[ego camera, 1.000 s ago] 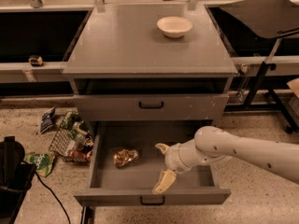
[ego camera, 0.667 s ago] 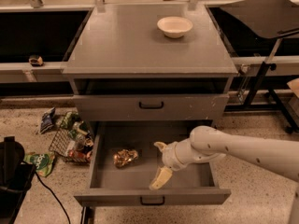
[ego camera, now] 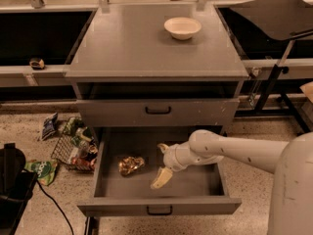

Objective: Pick orange can from middle drawer and place on counter

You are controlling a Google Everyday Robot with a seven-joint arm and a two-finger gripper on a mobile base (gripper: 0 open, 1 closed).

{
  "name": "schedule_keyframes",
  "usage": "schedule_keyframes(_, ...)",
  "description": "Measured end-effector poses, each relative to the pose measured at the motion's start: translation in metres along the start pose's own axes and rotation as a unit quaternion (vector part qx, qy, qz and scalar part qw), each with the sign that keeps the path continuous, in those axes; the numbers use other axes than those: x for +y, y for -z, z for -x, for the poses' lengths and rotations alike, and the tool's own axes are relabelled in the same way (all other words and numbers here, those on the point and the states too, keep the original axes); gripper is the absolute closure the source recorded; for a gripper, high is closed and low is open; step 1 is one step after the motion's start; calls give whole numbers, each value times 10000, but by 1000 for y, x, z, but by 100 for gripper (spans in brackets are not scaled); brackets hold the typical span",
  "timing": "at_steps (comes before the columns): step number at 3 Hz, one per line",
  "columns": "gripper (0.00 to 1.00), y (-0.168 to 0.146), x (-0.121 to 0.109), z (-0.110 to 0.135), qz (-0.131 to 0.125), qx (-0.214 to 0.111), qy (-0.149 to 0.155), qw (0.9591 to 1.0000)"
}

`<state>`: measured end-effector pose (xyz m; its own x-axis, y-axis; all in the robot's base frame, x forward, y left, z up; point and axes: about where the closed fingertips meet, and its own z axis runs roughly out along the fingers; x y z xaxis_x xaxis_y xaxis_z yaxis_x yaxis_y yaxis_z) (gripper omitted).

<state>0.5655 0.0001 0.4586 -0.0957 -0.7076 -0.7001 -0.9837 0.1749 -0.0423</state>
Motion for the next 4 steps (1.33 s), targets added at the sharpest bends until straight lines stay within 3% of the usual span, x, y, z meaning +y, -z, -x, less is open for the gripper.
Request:
schedule_keyframes(2, 0, -50, -33, 19, 128, -208, 415, 9988)
schedule_keyframes(3, 0, -71, -38, 24, 295, -288, 481, 9980)
schedule_keyframes(4, 0, -71, -39, 25, 295, -296, 481, 9980)
